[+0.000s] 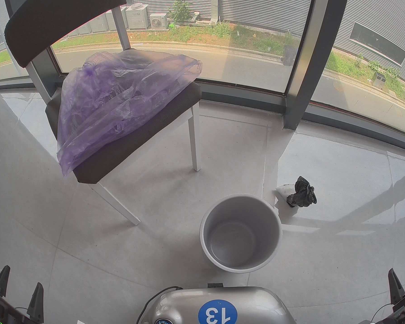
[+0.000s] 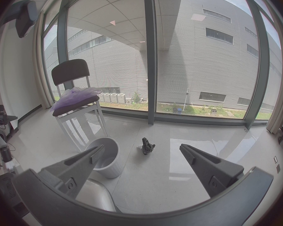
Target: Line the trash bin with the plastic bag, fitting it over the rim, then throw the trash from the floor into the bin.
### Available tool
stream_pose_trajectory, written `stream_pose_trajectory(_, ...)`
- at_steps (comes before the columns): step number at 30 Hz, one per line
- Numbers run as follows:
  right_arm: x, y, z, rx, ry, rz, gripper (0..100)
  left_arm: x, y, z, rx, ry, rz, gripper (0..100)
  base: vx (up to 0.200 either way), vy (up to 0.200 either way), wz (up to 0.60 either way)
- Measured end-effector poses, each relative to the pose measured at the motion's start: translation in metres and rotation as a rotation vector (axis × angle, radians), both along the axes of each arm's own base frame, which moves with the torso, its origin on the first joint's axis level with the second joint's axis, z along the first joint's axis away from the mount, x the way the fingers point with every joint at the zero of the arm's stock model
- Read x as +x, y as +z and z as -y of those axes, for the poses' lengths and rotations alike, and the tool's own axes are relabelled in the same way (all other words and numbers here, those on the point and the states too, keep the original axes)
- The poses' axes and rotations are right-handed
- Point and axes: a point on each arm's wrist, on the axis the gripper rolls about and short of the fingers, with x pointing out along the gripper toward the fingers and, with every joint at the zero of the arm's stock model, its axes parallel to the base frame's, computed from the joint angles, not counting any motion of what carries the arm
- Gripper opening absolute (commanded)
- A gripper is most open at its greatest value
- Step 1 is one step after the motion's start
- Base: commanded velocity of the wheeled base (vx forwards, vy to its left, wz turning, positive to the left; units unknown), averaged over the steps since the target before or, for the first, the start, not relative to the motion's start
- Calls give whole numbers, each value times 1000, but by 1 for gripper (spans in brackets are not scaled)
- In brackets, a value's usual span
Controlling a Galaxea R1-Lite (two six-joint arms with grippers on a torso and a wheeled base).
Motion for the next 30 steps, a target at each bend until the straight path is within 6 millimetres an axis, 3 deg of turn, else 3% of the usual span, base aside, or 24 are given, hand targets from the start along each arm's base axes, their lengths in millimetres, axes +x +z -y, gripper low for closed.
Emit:
stream_pose_trajectory(19,0,1,0,-60,2,8,100,0,3,0,-11,6,33,100,0,0,0)
stream_pose_trajectory(25,0,1,-1,-105,29,15,100,-11,39,1,-17,-66,200,100,0,0,0)
stream_pose_trajectory(30,-3,11,-2,-79,76,53,100,-19,63,2,0,-97,222,100,0,0,0)
